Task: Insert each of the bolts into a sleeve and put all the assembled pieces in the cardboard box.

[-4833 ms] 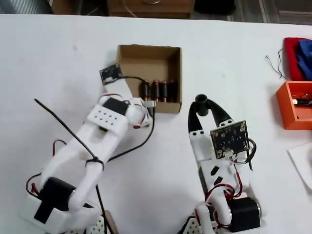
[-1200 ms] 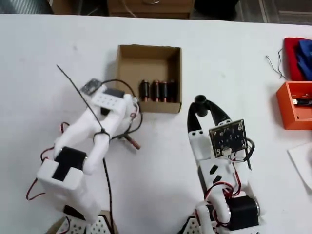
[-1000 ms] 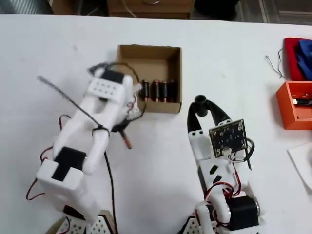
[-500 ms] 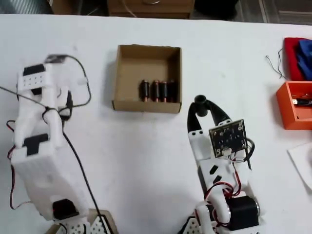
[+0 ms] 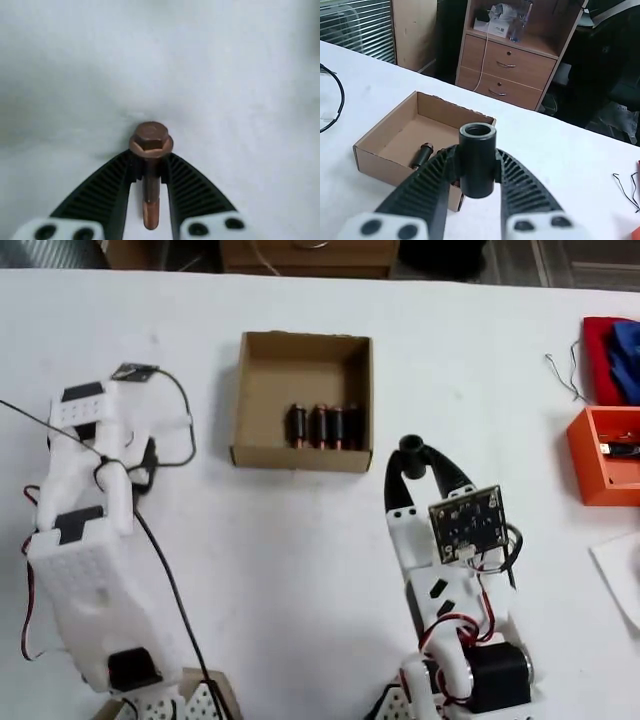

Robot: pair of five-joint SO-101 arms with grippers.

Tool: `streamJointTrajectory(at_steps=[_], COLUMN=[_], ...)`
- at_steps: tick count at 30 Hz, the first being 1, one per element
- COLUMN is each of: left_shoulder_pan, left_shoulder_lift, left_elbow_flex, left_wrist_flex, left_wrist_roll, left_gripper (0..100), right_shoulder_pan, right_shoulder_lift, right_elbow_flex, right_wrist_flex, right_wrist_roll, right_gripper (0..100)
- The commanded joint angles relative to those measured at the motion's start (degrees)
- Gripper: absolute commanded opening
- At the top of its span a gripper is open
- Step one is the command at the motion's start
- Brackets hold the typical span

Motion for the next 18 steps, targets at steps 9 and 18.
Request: streamJointTrajectory(at_steps=[9, 18], left_shoulder_pan=[0.0, 0.0], left_shoulder_lift=[-4.8, -4.9], left_elbow_flex=[-0.7, 7.7], left_wrist_flex=[-5.4, -12.4], left_wrist_roll=[-0.7, -0.9], left_gripper=[16, 14], right_shoulder_pan=[0.7, 0.7], right_shoulder_lift=[-0.6, -0.6], right_elbow_flex=[-0.7, -0.7], right_wrist_flex=[-1.1, -1.1], right_wrist_roll=[-0.4, -0.4], right_gripper=[2.1, 2.1])
